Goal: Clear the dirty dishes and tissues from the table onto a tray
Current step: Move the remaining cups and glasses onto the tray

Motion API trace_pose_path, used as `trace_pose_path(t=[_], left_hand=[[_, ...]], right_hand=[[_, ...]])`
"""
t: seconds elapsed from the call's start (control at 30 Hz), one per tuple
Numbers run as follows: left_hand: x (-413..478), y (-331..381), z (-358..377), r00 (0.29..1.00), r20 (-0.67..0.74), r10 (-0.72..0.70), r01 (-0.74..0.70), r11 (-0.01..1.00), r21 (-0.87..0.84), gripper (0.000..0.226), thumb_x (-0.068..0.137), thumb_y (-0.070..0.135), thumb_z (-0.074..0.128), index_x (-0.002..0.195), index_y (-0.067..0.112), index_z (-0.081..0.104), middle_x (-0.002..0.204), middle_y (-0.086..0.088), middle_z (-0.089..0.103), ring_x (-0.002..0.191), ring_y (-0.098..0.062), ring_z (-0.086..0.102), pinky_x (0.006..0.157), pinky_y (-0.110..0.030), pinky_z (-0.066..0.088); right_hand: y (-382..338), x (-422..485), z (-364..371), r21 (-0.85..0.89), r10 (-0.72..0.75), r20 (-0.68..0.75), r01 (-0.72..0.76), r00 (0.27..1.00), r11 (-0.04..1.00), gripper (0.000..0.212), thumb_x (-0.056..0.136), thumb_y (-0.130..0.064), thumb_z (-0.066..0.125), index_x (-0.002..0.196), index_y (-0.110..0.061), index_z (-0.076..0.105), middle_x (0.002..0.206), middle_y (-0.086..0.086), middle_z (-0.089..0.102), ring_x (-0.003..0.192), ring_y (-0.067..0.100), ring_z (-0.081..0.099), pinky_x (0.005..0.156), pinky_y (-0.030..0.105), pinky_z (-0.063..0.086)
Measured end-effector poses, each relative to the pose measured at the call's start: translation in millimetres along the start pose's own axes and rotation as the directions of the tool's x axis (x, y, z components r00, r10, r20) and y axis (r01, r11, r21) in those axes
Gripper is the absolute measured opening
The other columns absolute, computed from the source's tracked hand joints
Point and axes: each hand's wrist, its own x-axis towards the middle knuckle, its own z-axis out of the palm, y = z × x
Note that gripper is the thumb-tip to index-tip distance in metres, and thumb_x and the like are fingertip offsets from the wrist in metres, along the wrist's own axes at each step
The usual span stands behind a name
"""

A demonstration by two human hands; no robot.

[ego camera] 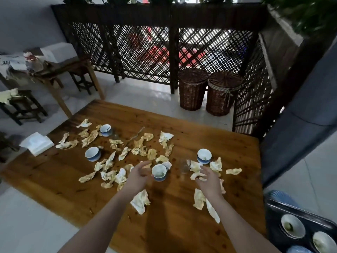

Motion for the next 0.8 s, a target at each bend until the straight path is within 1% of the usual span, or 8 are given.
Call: trace_pose_path(t=[0.1, 0.17, 0.33, 0.43, 0.57, 0.67, 0.73, 0.8], left_hand=[[26, 2, 3, 1.000, 0.021, -0.021, 0.021, 1.000, -0.005, 0.054, 0.087, 0.002, 0.065, 0.135, 0.021, 0.050, 0.120, -0.003, 0.059, 0.103, -0.017, 0.060, 0.075, -0.026, 0.053], [43, 0, 6, 1.000, 0.014, -0.023, 0.023, 1.000, -0.009, 0.052, 0.087, 0.003, 0.066, 0.133, 0.022, 0.052, 0.122, -0.004, 0.058, 0.103, -0.017, 0.060, 0.074, -0.021, 0.052], [79, -7, 8, 0.999, 0.036, -0.039, 0.038, 0.999, 0.011, 0.051, 0.086, 0.007, 0.068, 0.132, 0.025, 0.053, 0.114, 0.003, 0.058, 0.096, -0.008, 0.059, 0.065, -0.013, 0.050], [95, -13, 8, 0.997, 0.061, -0.048, 0.048, 0.999, 0.000, 0.053, 0.085, 0.003, 0.068, 0.132, 0.022, 0.053, 0.118, 0.000, 0.060, 0.104, -0.012, 0.058, 0.075, -0.020, 0.052], [111, -20, 6, 0.998, 0.063, -0.016, 0.018, 0.999, -0.030, 0.048, 0.083, 0.000, 0.069, 0.123, 0.023, 0.058, 0.114, 0.005, 0.061, 0.110, -0.012, 0.057, 0.070, -0.011, 0.049], [121, -23, -2, 0.998, 0.065, -0.004, 0.008, 0.999, -0.052, 0.048, 0.082, -0.003, 0.069, 0.120, 0.025, 0.059, 0.110, 0.003, 0.063, 0.105, -0.011, 0.060, 0.067, -0.011, 0.051], [128, -26, -9, 0.997, 0.073, -0.005, 0.009, 0.999, -0.051, 0.047, 0.083, -0.003, 0.068, 0.117, 0.029, 0.058, 0.110, 0.001, 0.065, 0.101, -0.014, 0.063, 0.067, -0.015, 0.053], [136, -30, -18, 0.997, 0.072, -0.012, 0.015, 0.999, -0.042, 0.048, 0.084, -0.002, 0.067, 0.119, 0.029, 0.057, 0.103, 0.006, 0.067, 0.090, -0.012, 0.066, 0.063, -0.017, 0.054]], right_hand=[[2, 22, 12, -0.011, 0.035, 0.016, -0.035, 0.999, 0.999, 0.052, 0.082, -0.006, 0.071, 0.129, -0.016, 0.053, 0.127, 0.003, 0.059, 0.116, 0.021, 0.055, 0.093, 0.028, 0.048], [4, 36, 20, -0.016, 0.061, 0.019, -0.060, 0.998, 0.998, 0.053, 0.081, -0.008, 0.072, 0.130, -0.018, 0.052, 0.128, 0.002, 0.059, 0.117, 0.021, 0.055, 0.087, 0.022, 0.044], [6, 67, 38, -0.067, 0.113, 0.054, -0.110, 0.992, 0.992, 0.061, 0.077, -0.010, 0.076, 0.132, -0.017, 0.050, 0.131, 0.003, 0.057, 0.119, 0.022, 0.054, 0.098, 0.033, 0.047], [6, 77, 53, -0.096, 0.103, 0.060, -0.097, 0.993, 0.991, 0.062, 0.075, -0.012, 0.079, 0.131, -0.016, 0.052, 0.129, 0.001, 0.057, 0.120, 0.020, 0.053, 0.096, 0.030, 0.044], [6, 87, 67, -0.075, 0.086, 0.073, -0.080, 0.994, 0.994, 0.054, 0.075, -0.009, 0.078, 0.124, -0.016, 0.056, 0.118, 0.000, 0.062, 0.111, 0.019, 0.058, 0.090, 0.026, 0.045], [4, 91, 75, -0.054, 0.104, 0.064, -0.101, 0.993, 0.993, 0.054, 0.073, -0.011, 0.080, 0.121, -0.017, 0.055, 0.109, -0.002, 0.063, 0.104, 0.021, 0.061, 0.087, 0.033, 0.050], [1, 92, 80, -0.037, 0.097, 0.029, -0.096, 0.995, 0.995, 0.052, 0.071, -0.014, 0.082, 0.116, -0.019, 0.055, 0.104, -0.007, 0.060, 0.102, 0.018, 0.059, 0.082, 0.030, 0.049], [-8, 93, 86, -0.008, 0.069, -0.013, -0.069, 0.998, 0.998, 0.051, 0.070, -0.016, 0.082, 0.111, -0.023, 0.054, 0.100, -0.012, 0.058, 0.099, 0.014, 0.058, 0.077, 0.026, 0.045]])
